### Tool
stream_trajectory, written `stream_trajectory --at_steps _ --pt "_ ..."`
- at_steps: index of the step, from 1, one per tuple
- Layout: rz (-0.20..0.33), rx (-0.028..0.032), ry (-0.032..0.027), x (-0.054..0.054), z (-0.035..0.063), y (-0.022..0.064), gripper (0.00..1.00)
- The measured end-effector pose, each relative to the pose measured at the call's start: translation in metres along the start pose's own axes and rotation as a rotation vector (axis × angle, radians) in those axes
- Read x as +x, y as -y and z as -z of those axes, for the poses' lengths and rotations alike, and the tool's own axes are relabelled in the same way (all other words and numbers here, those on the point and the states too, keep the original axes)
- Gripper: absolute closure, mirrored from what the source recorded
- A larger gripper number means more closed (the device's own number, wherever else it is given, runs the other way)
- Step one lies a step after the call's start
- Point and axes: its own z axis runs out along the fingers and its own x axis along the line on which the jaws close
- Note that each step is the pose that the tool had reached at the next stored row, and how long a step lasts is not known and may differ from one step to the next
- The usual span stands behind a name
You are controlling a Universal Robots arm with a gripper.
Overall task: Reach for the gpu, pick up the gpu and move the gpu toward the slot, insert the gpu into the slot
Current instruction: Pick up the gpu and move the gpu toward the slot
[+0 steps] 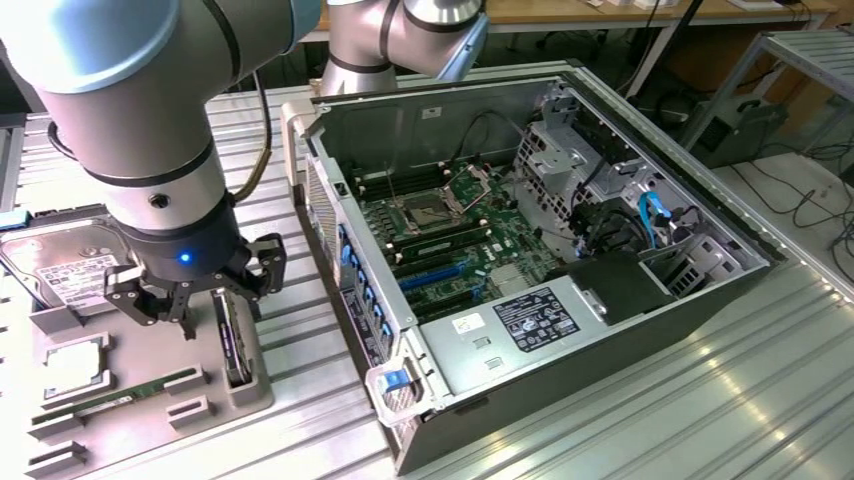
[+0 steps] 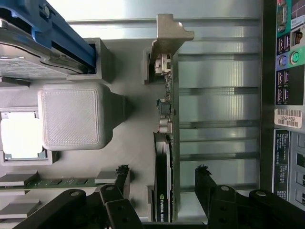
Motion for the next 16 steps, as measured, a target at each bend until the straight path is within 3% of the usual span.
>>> stream_trajectory --at_steps 16 --pt "-0.002 0.0058 0.0001 0.000 -0.0113 -0.0001 0.34"
